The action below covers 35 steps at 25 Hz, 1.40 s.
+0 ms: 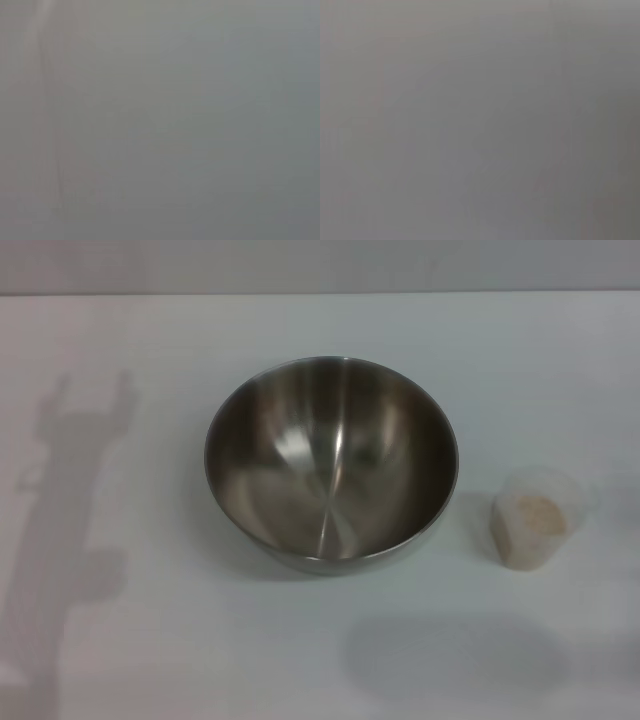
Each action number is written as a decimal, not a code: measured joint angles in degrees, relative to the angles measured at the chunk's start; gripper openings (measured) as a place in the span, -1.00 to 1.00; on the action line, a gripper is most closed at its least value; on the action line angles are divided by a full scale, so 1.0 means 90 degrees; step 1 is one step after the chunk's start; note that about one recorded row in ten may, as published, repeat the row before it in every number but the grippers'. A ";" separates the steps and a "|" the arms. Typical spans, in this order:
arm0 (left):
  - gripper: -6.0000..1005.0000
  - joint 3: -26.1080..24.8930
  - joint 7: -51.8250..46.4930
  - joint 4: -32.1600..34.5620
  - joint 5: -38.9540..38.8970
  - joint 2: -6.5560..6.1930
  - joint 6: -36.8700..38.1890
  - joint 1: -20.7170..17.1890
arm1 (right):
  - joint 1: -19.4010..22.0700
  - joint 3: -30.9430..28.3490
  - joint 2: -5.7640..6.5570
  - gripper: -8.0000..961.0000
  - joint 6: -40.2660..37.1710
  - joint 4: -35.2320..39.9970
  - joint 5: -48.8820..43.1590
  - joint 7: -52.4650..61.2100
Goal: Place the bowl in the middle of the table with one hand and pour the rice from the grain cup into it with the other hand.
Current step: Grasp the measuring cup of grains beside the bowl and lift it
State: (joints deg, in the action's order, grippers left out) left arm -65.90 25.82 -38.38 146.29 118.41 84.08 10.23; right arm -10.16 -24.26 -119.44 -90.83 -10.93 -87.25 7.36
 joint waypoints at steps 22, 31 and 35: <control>0.65 -0.0479 -0.3488 0.3283 -0.0033 -0.0033 -0.0258 0.0589 | 0.0528 0.1365 -0.0036 0.75 -0.1115 -0.0065 -0.0013 -0.0044; 0.65 -0.0577 -0.3677 0.3282 -0.0048 -0.0020 -0.0312 0.0526 | 0.0891 0.2678 -0.0037 0.75 -0.1588 -0.0232 -0.0013 -0.1159; 0.65 -0.0589 -0.3718 0.3282 -0.0048 -0.0015 -0.0312 0.0517 | 0.1059 0.2877 -0.0033 0.75 -0.1564 -0.0304 -0.0013 -0.1272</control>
State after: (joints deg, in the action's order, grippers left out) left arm -71.20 -7.65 -8.85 145.86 118.28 81.28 14.88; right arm -0.64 1.64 -119.74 -104.91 -13.66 -87.36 -4.09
